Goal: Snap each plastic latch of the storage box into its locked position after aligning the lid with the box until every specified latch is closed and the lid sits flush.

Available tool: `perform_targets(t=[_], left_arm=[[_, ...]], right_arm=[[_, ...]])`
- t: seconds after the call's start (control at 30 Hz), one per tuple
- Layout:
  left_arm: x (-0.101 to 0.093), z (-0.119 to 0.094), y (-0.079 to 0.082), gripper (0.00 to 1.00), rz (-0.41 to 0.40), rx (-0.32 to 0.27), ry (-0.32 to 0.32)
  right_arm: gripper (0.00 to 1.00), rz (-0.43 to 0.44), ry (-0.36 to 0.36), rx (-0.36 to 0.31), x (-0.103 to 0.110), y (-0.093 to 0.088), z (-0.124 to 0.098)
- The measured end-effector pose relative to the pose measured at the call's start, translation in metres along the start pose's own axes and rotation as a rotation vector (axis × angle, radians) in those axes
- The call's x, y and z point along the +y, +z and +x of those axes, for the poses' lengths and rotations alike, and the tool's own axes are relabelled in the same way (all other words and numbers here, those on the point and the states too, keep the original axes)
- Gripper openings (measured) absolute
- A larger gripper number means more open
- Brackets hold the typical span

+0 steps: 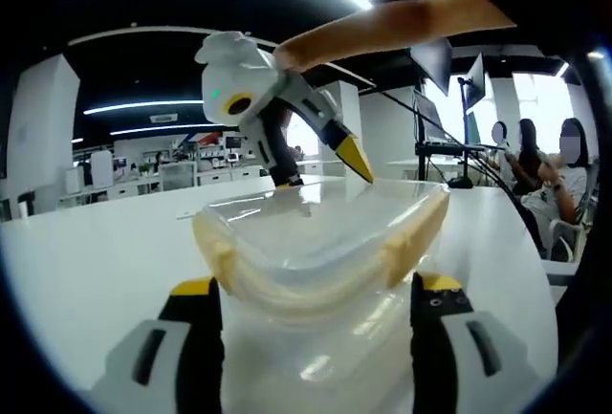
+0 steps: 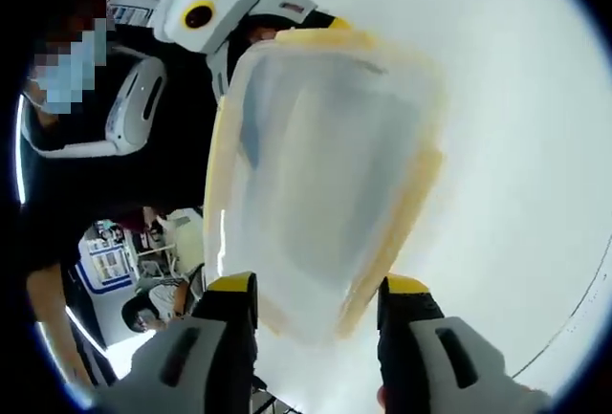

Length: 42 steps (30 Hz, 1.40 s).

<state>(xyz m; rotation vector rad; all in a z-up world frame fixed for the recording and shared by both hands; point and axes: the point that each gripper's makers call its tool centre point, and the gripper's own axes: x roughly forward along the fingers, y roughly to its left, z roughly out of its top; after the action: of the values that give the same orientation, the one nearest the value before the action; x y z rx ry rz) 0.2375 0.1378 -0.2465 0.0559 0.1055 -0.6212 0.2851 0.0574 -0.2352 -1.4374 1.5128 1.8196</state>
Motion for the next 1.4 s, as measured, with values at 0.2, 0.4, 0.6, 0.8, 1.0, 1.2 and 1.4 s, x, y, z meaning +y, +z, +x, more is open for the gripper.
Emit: perform_targets(t=[0.2,0.4,0.6,0.8,1.0,1.2,1.4], left_arm=[[-0.001,0.001,0.001,0.81,0.000,0.000,0.000],[-0.002,0.000,0.004,0.82,0.045,-0.019,0.020],[-0.001,-0.001,0.003,0.82,0.047,-0.019,0.019],[-0.001,-0.001,0.003,0.82,0.048,-0.020,0.020],[0.001,-0.001,0.005,0.82,0.072,-0.020,0.034],[0.003,-0.001,0.004,0.82,0.063,-0.016,0.032],[0.003,0.002,0.004,0.82,0.051,-0.016,0.021]], right_arm=[[0.66,0.026,-0.019,-0.068,0.001,0.001,0.000],[0.77,0.052,-0.064,-0.262,0.001,0.028,0.006],[0.81,0.065,-0.101,-0.302,0.001,0.043,0.003],[0.85,0.069,-0.160,-0.302,-0.001,0.055,0.002],[0.83,0.059,-0.163,-0.290,0.000,0.057,0.004],[0.79,0.032,-0.143,-0.264,-0.001,0.057,0.004],[0.73,0.012,-0.096,-0.209,-0.003,0.056,0.003]])
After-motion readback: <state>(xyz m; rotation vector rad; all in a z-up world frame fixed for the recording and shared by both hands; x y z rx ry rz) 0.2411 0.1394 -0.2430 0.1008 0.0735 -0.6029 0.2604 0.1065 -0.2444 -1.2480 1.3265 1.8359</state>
